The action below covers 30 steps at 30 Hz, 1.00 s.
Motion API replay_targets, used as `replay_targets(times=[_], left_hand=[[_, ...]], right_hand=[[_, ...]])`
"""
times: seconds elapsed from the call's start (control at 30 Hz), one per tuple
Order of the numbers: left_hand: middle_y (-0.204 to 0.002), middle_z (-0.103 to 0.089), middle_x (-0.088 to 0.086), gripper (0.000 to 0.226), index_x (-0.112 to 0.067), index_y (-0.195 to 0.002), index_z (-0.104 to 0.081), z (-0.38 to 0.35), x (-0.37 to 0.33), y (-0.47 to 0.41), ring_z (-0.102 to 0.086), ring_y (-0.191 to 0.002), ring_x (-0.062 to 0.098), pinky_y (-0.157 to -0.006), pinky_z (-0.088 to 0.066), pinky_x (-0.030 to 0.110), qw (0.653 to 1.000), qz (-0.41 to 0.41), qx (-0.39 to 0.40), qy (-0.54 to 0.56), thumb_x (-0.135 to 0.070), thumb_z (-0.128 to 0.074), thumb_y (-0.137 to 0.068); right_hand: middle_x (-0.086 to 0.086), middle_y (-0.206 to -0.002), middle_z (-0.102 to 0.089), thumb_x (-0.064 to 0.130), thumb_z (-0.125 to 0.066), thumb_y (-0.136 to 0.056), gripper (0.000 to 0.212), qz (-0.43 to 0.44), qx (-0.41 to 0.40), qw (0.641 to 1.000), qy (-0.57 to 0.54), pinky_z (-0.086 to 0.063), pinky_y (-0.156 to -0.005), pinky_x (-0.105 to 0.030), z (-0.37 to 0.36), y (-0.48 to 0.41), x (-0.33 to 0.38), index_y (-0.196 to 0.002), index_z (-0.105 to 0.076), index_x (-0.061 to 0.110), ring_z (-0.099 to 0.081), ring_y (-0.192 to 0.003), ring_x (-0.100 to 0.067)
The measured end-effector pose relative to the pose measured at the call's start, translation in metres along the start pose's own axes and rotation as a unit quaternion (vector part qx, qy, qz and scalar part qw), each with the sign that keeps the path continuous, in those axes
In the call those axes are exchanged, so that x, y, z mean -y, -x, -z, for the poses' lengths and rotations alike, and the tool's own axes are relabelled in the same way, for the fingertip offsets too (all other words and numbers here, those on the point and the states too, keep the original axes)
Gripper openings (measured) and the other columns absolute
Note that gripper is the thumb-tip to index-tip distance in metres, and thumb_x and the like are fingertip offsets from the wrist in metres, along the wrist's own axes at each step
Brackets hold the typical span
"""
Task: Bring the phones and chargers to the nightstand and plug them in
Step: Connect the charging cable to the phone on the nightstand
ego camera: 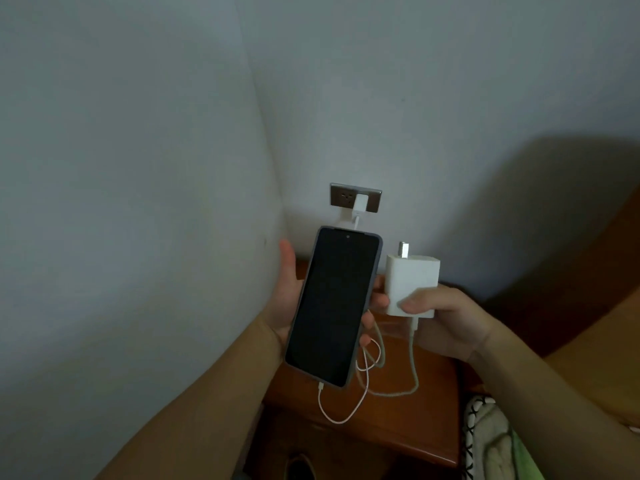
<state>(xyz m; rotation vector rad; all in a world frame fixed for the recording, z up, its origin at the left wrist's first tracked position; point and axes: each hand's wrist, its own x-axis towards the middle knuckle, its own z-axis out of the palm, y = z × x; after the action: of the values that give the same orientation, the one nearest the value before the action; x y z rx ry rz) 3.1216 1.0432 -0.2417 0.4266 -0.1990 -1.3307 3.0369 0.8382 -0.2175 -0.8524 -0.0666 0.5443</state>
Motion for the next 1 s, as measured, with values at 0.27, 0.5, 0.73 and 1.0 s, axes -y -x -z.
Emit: replay_targets(times=[0.27,0.5,0.73,1.0], left_hand=[[-0.117,-0.064,0.025,0.110,-0.002,-0.135,-0.050,-0.010,0.001,-0.002,-0.065,-0.098,0.036,-0.087,-0.053,0.046,1.000,0.004,0.008,-0.007,-0.081,-0.060,-0.059],[-0.112,-0.067,0.022,0.113,-0.001,-0.132,-0.055,-0.007,-0.011,0.001,-0.065,-0.092,0.029,-0.083,-0.055,0.041,0.995,-0.053,-0.085,-0.027,-0.087,-0.046,-0.059],[-0.094,-0.071,0.021,0.082,-0.008,-0.116,-0.059,-0.030,-0.036,-0.039,-0.069,-0.083,0.034,-0.075,-0.057,0.049,0.943,-0.214,-0.245,0.072,-0.077,-0.054,-0.072],[-0.094,-0.073,0.023,0.080,-0.008,-0.115,-0.060,-0.040,-0.041,-0.061,-0.071,-0.087,0.038,-0.076,-0.055,0.053,0.928,-0.227,-0.277,0.099,-0.077,-0.049,-0.075]], right_hand=[[-0.015,-0.091,-0.058,0.014,-0.074,-0.077,0.049,0.028,0.008,0.996,-0.081,-0.047,-0.089,-0.052,-0.001,-0.004,-0.004,-0.120,-0.053,0.004,-0.059,-0.092,-0.034],[-0.015,-0.111,-0.069,0.009,-0.066,-0.068,0.041,0.126,-0.139,0.976,-0.111,-0.053,-0.092,-0.043,0.004,0.014,0.022,-0.107,-0.072,0.003,-0.065,-0.110,-0.030],[-0.011,-0.112,-0.063,0.013,-0.067,-0.071,0.051,0.114,-0.105,0.984,0.089,-0.052,-0.067,-0.026,-0.013,0.026,0.024,-0.121,-0.061,0.004,-0.061,-0.089,-0.016],[-0.024,-0.112,-0.058,0.019,-0.071,-0.069,0.051,0.045,-0.099,0.983,0.145,-0.050,-0.064,-0.026,-0.028,0.028,0.013,-0.118,-0.064,0.009,-0.061,-0.091,-0.017]])
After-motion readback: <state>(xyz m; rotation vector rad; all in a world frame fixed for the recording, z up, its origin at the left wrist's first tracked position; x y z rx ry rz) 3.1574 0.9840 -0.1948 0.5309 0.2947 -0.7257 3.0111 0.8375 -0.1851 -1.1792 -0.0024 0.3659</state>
